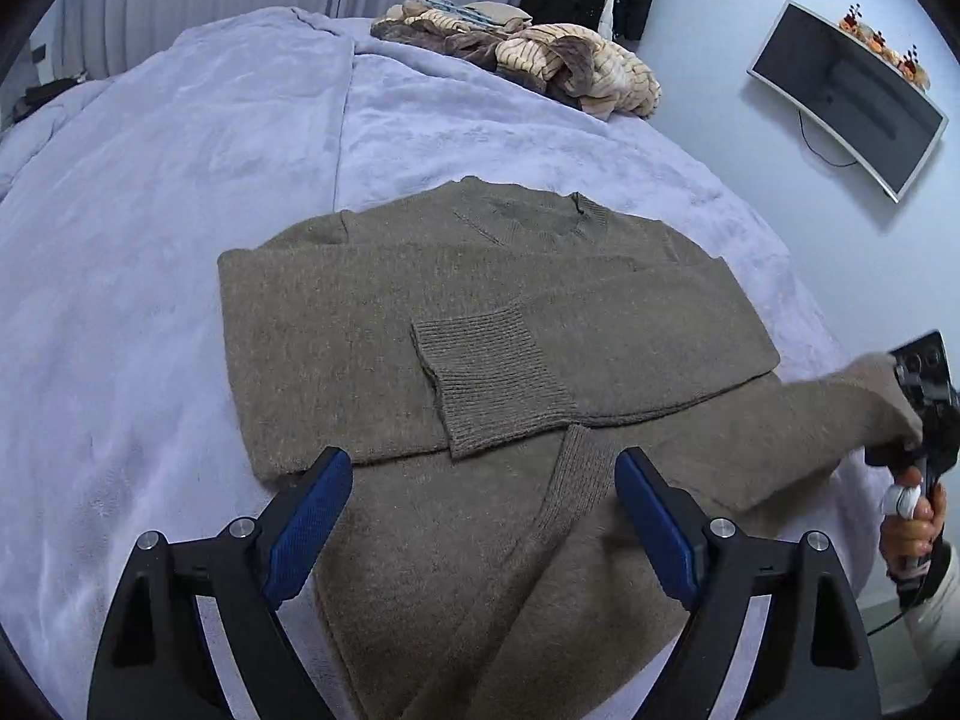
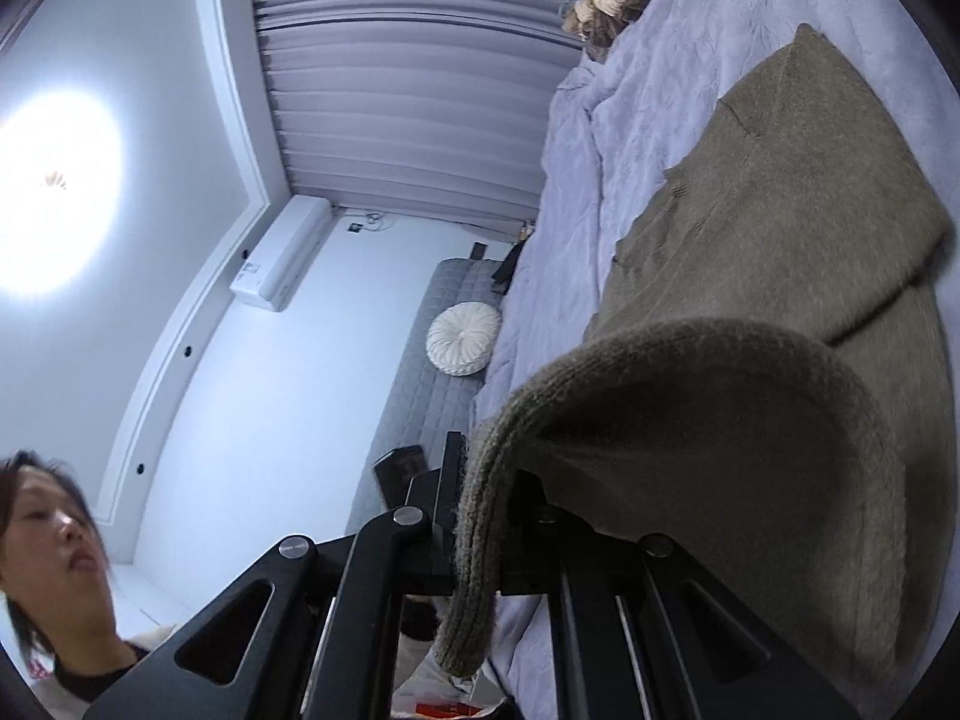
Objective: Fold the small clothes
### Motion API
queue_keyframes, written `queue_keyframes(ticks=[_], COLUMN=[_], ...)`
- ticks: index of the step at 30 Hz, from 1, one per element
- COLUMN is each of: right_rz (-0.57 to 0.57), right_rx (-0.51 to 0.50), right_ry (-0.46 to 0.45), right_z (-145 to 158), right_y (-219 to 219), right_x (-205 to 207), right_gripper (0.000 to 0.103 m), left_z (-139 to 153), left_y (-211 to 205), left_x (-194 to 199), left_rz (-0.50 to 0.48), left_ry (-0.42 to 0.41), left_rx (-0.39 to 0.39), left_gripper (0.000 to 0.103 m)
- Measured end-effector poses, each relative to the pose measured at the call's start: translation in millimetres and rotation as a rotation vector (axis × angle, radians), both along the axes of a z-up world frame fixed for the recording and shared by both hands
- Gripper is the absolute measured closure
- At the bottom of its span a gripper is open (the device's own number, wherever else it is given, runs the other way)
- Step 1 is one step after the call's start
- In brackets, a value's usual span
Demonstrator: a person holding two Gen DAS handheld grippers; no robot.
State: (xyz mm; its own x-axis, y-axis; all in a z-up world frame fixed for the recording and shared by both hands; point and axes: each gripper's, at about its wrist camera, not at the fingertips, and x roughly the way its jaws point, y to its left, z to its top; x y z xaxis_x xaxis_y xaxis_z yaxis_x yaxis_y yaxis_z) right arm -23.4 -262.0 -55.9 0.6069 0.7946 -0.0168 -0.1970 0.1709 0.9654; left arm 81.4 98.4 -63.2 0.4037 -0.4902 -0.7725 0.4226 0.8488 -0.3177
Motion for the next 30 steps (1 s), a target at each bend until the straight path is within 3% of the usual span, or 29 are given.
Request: queue_keyframes(ticks=[3,6,14,18,20,21,22,26,30], right_rz=[0.008,0.004,-0.027,-0.056,-0.059,-0.058,-0.058,-0.069,-0.071], right_rx=[-0.01,-0.011,-0.011,-0.005,0.0,-0.002,-0.005,-0.02,-0.041], right_ry=[-0.037,-0.023,0.074,0.101,0.108,0.112,0.115,0.109,0.072], right_z=[8.5,2.6,-30.6,-38.9,-41.8,-41.5,-41.1,-31.9,-10.9], right_y=[3.0,4.5,4.6,0.1,-1.2,-1.1,-1.0,0.8,1.6], right_x=[-43.8,-76.0,-117.7,-129.0,-130.7,-130.1,-130.7,-123.4,-110.4], right_gripper=[0.096,0.095,0.094,0.093,0.093,0.093,0.093,0.093,0.093], left_z=[-0.3,-6.1,-27.5,-23.1,-23.8,-25.2,-26.5,-9.9,35.8], left_y=[2.1,-14.0,-85.8,-108.0,-110.1,-110.0,-109.5,-90.3,-47.5], left_x=[-0.3,-7.1,-29.9,-55.1,-60.6,-62.5,-63.8,-69.2,-52.7], left_rz=[-0.029,-0.144,-0.379,-0.473,-0.489,-0.5,-0.499,-0.432,-0.25], left_ry=[0.044,0.114,0.189,0.113,0.108,0.132,0.147,0.071,-0.054], left_rx=[-0.059,-0.076,0.052,0.136,0.137,0.122,0.123,0.076,-0.058], left_gripper=[0.014,0.014,0.014,0.015,0.042,0.077,0.094,0.094,0.094])
